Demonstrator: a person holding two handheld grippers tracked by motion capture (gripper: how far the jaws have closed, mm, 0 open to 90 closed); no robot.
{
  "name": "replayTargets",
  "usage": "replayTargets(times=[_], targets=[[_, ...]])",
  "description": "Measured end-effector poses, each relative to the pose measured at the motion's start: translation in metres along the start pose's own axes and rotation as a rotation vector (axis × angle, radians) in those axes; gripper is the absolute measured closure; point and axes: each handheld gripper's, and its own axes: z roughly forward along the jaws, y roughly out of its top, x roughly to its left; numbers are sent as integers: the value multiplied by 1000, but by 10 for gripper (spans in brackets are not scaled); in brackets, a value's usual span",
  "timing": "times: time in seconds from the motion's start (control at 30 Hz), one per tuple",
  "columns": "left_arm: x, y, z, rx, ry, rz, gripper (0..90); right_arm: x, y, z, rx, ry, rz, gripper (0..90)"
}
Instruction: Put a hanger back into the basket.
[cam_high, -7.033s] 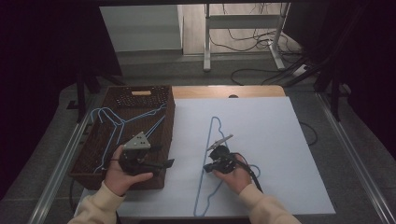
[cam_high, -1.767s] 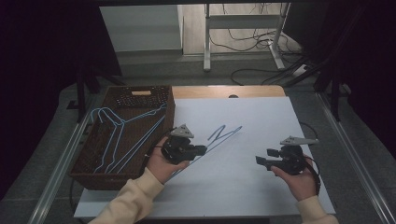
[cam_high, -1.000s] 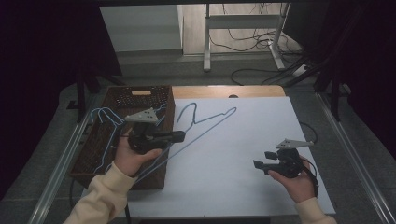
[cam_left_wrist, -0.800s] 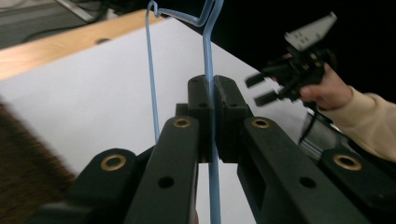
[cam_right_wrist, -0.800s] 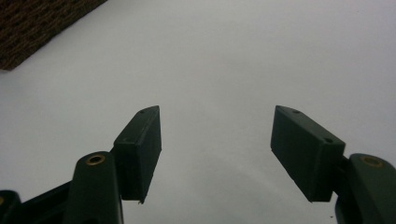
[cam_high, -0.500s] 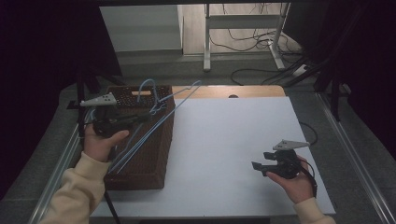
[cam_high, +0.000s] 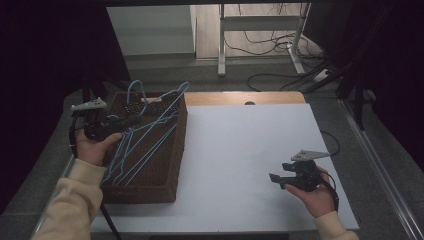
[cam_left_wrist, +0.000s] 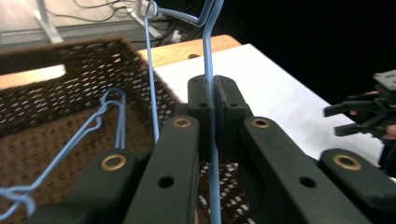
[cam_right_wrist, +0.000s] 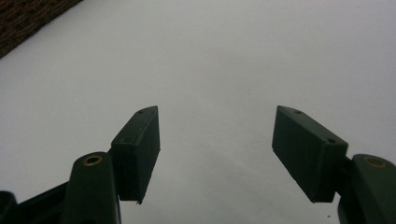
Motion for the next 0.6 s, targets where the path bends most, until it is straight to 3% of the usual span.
replayTargets(times=[0.2,0.6], targets=[[13,-8,-1,13,10,-11,863,0,0,0,4,-7,7,315],[24,-28,-2,56,24,-25,863,0,-1,2,13,-10,5,303]])
